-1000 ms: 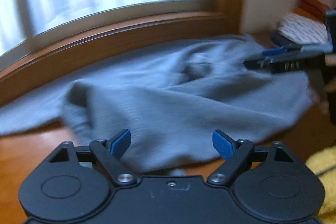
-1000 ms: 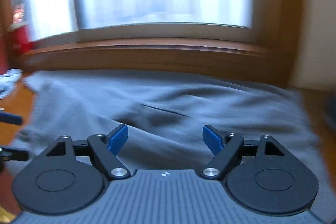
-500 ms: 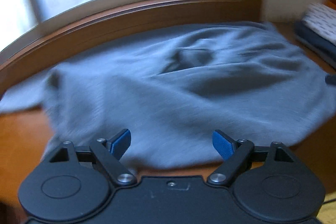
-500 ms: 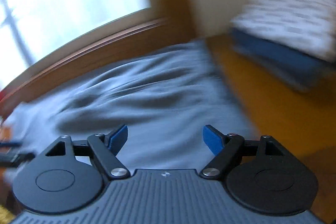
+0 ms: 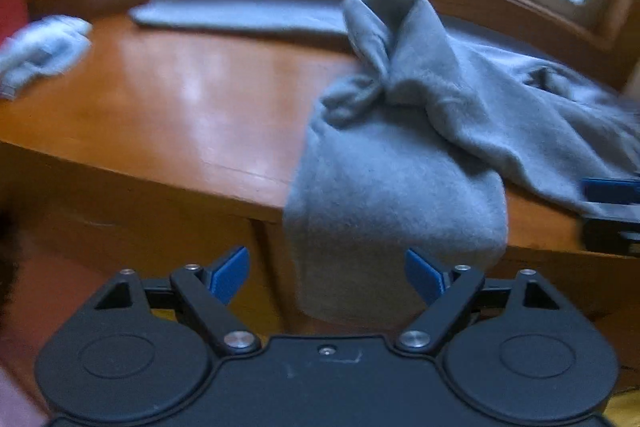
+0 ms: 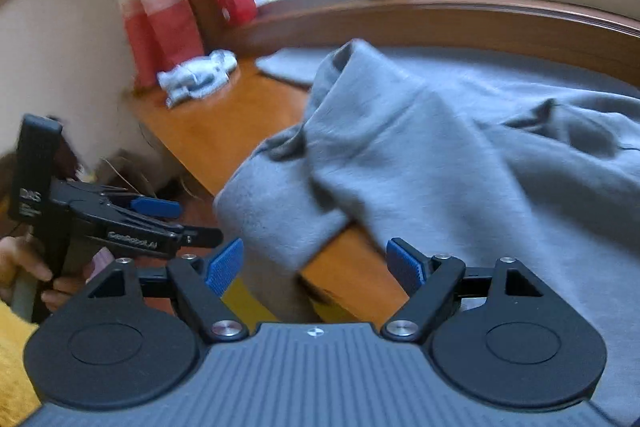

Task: Fold clothes

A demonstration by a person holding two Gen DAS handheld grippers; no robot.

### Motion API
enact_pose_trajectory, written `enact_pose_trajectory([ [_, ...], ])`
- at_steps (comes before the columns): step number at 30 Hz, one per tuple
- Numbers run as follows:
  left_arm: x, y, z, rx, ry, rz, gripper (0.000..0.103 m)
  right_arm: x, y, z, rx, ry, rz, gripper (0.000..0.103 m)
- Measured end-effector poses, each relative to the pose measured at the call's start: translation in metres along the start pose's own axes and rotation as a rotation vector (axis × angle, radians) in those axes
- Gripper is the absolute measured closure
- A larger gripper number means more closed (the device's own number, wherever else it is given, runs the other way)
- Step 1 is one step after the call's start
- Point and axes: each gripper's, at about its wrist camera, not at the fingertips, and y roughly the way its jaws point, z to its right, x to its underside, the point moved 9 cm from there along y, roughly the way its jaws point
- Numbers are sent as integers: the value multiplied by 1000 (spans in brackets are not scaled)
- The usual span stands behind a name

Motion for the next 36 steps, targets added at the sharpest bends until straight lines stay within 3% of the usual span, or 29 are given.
enact_pose_trajectory([
  [7,5,37,-9,248,143,-14,19,-2,45,-11,194,36,-73,22],
  [11,11,50,1,376,136,-42,20,-3,61,-16,294,35,-105,21],
  [12,13,53,5,395,132,-53,21,-3,62,-17,311,25,-113,21],
  [13,14,56,8,405,129,-61,31,-2,63,-19,325,10,-119,21],
  [14,15,57,11,402,126,-65,61,-3,66,-21,335,-6,-122,23],
  [16,17,58,16,402,124,-75,97,-5,69,-26,319,-46,-116,38],
  [18,15,48,18,393,152,-61,97,-8,70,-32,282,-49,-114,78],
  [20,5,24,17,376,187,-5,97,-12,70,-33,229,-2,-119,90],
  [28,-81,-51,-36,210,82,191,97,-70,62,-49,-133,259,58,91],
  [32,-121,-66,-65,112,150,276,97,-107,82,-69,-217,270,123,91],
  [36,-158,-65,-97,71,266,310,95,-136,114,-94,-257,263,161,91],
])
